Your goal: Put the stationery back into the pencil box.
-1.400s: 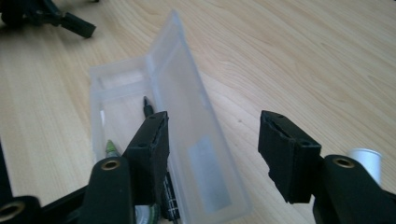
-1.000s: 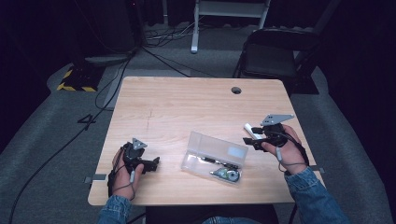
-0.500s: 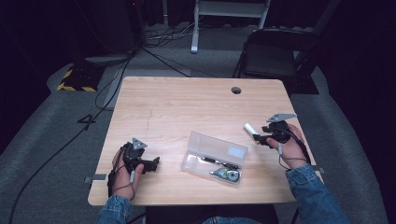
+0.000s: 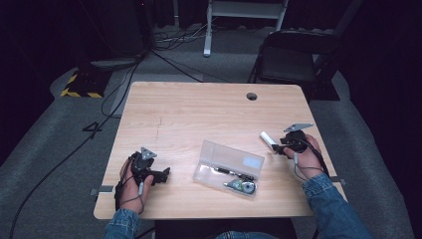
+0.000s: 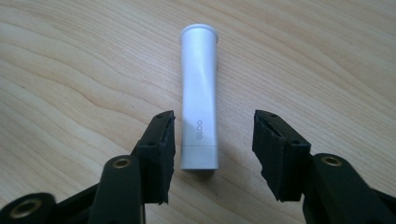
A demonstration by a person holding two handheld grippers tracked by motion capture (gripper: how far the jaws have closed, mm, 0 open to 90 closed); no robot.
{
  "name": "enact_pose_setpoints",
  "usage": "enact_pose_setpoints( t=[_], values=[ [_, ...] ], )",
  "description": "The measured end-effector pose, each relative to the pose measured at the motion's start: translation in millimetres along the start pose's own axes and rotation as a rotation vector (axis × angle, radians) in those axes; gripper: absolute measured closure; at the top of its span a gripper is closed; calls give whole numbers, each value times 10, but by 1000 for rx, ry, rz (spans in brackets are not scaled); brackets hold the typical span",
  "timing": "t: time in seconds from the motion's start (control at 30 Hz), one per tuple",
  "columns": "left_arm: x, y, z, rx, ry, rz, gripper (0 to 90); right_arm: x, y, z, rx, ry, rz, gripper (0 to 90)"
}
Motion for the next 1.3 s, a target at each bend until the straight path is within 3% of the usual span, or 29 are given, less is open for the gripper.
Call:
enact_pose_setpoints(
  t=[0.27, 0.43, 1.07, 1.3],
  values=[
    [0, 0, 0, 0, 0, 0, 1, 62, 43, -108, 17, -9, 25, 578],
    [0, 0, 0, 0, 0, 0, 1, 70, 35, -113, 8, -18, 30, 705],
    [0, 0, 0, 0, 0, 0, 2, 53, 20, -77, 9, -16, 19, 713],
    [0, 0, 0, 0, 0, 0, 2, 46, -47, 38, -35, -29, 4, 713]
  ],
)
Point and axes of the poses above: each handheld gripper's, and its own axes: z roughly backward along the jaws, y roughly out of its underside, x roughly to its left, the point moved 7 cm from there along -z, roughly forward along the jaws, and after that the axes turned 8 degrees about y, right-handed, at the moved point
